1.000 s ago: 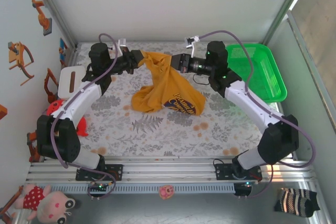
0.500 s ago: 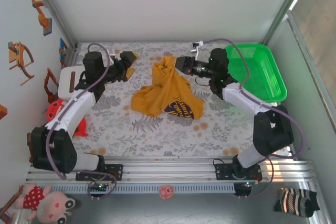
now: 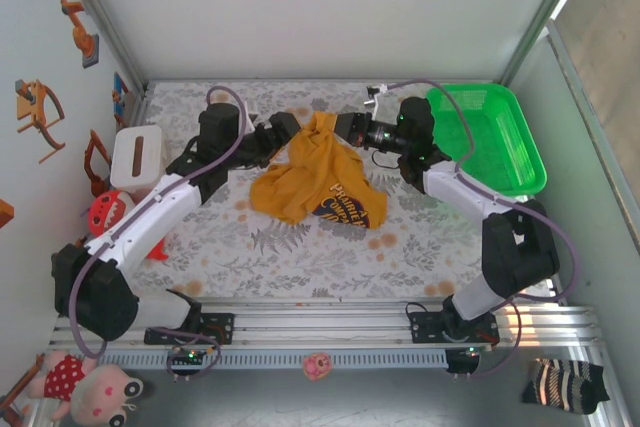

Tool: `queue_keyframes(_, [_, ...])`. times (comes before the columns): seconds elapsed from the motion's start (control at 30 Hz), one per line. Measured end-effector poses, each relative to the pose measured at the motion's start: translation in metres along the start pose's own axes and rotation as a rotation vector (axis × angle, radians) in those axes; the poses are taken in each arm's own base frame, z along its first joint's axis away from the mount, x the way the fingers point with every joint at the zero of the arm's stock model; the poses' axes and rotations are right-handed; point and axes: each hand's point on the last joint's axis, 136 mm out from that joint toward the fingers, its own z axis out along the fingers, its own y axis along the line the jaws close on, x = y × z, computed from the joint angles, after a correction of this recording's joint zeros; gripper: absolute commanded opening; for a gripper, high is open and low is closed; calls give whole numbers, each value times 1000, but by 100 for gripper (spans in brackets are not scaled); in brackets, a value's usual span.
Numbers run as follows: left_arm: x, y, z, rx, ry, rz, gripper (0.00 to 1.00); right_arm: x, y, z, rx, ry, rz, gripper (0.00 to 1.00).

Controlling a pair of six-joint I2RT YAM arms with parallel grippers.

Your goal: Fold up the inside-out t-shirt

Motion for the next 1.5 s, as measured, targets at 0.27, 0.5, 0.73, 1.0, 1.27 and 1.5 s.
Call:
queue_keyframes(0.27, [-5, 8, 28, -56, 28, -26, 45, 2, -4, -1, 9, -1, 8, 0])
queue_keyframes(0.5, [-5, 17, 37, -65, 69, -22, 0, 11, -16, -4, 43, 9, 32, 0])
queue_keyframes(0.73, [-31, -3, -24, 71, -60, 53, 0, 16, -46, -26, 134, -16, 63, 16])
queue_keyframes(1.0, [33, 24, -24, 142, 57, 91, 0, 43, -81, -49, 364, 19, 82, 40])
queue_keyframes(1.27, [71, 69, -8, 56, 152, 64, 0, 54, -64, -58, 652, 110, -96, 41])
queue_keyframes(1.5, [60, 70, -21, 17, 67, 88, 0, 79, -39, -20, 724, 266, -289, 40])
